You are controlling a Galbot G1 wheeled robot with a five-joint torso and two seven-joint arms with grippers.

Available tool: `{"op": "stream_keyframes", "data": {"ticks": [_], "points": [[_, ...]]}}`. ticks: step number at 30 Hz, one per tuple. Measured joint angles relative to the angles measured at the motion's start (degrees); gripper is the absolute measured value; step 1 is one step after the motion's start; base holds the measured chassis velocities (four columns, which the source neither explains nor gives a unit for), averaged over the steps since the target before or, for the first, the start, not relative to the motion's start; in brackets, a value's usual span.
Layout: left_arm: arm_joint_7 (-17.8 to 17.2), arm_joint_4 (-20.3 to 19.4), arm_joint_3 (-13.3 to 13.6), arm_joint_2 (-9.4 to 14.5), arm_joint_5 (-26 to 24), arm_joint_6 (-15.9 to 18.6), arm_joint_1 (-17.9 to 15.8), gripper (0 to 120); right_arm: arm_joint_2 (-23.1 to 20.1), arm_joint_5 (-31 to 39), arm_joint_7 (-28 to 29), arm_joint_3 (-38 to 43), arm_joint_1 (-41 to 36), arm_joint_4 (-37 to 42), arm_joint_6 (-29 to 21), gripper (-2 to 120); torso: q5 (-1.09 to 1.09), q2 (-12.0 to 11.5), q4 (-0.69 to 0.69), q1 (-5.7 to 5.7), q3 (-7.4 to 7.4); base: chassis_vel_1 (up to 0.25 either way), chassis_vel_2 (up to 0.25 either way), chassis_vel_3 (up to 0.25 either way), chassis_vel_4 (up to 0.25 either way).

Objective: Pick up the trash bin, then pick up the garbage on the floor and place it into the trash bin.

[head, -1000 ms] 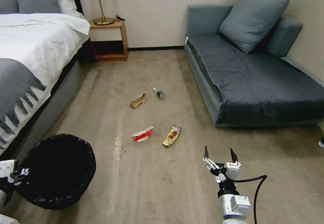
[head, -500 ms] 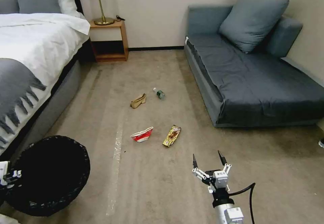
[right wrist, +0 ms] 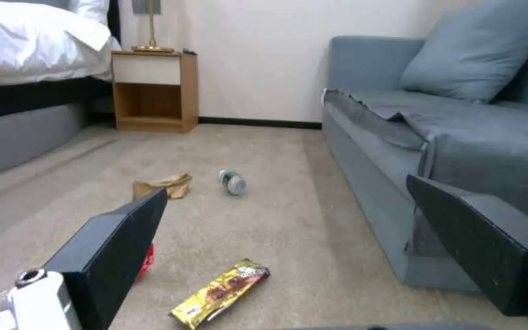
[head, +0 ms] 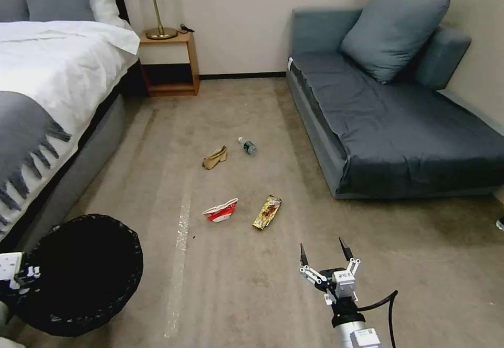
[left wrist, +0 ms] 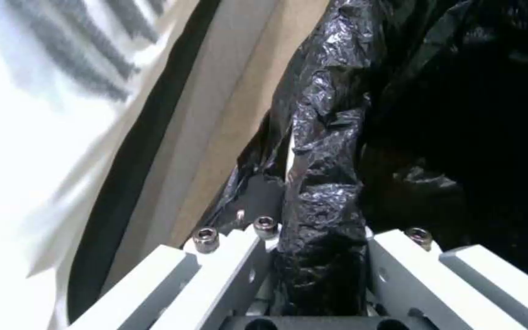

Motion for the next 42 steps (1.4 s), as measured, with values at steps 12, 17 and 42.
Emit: {"op": "stream_keyframes", "data": {"ticks": [12,17,42], "points": [[0.39,1.13,-0.17,-0.36,1.01,-0.72,-0.18,3,0.32,-0.05,-0.21,-0.88,0.72,-2.0,-1.82,100,-0.01,0.0,-0.01,0.0,0.0,-0.098,0.108,0.101,-0.102],[0.45,1.41,-0.25,-0.35,1.25,-0.86,-0.25,3,0.17,-0.02,-0.33,-1.03,1.01,-2.77,-2.62,100,-0.01,0.0,0.0,0.0,0.0,-0.076,0.075,0.078,-0.087],[0.84,2.11,1.33,-0.65,2.66,-1.35,-0.73,3,-0.5,-1.05,-0.69,-2.22,2.45,-6.92,-5.17,100,-0.07,0.0,-0.01,0.0,0.0,-0.147,0.153,0.15,-0.146]]}}
